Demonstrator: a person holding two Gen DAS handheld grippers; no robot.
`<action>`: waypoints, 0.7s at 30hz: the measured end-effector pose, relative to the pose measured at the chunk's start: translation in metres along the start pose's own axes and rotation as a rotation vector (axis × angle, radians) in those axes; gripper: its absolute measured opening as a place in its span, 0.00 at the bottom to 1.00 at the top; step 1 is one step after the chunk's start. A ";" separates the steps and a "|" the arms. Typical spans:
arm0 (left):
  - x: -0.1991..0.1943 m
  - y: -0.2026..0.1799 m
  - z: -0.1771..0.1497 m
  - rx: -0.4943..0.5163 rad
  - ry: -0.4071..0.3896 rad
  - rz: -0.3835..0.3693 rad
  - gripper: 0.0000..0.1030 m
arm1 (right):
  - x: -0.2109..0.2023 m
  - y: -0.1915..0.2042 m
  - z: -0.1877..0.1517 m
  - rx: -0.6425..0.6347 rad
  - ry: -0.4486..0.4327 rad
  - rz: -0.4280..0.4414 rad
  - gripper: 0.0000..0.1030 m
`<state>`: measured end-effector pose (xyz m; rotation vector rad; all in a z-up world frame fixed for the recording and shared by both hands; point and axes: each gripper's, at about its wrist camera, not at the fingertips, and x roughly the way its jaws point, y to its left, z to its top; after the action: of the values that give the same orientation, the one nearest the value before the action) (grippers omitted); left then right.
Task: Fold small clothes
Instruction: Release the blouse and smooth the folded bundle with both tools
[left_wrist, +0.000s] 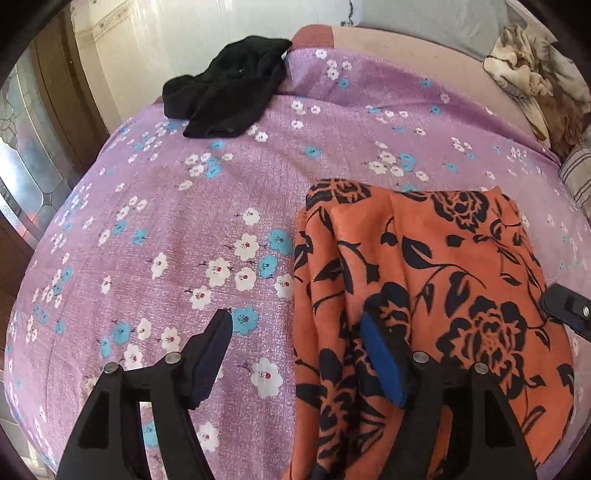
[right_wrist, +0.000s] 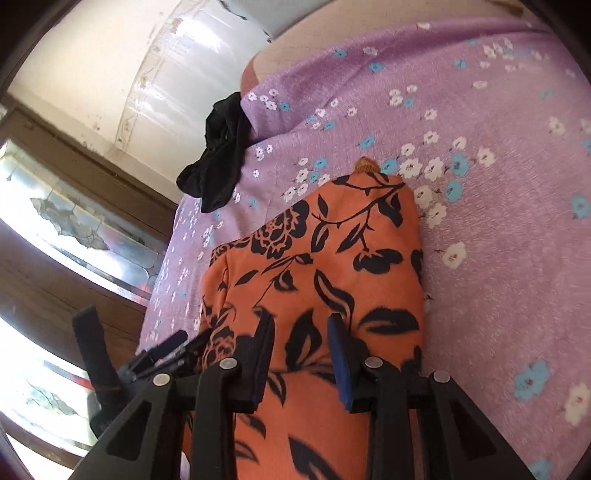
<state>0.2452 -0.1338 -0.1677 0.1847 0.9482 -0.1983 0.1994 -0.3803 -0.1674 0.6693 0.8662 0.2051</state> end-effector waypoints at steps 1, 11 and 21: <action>-0.008 -0.001 -0.002 0.009 -0.013 -0.008 0.70 | -0.007 0.005 -0.006 -0.013 -0.008 0.006 0.34; -0.032 -0.026 -0.057 0.131 -0.008 -0.057 0.76 | -0.021 0.012 -0.080 -0.106 0.056 -0.050 0.34; -0.050 -0.011 -0.086 -0.003 -0.109 -0.044 0.84 | -0.029 0.012 -0.089 -0.091 0.003 -0.044 0.34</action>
<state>0.1467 -0.1190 -0.1761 0.1487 0.8451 -0.2446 0.1141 -0.3424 -0.1828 0.5646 0.8683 0.2053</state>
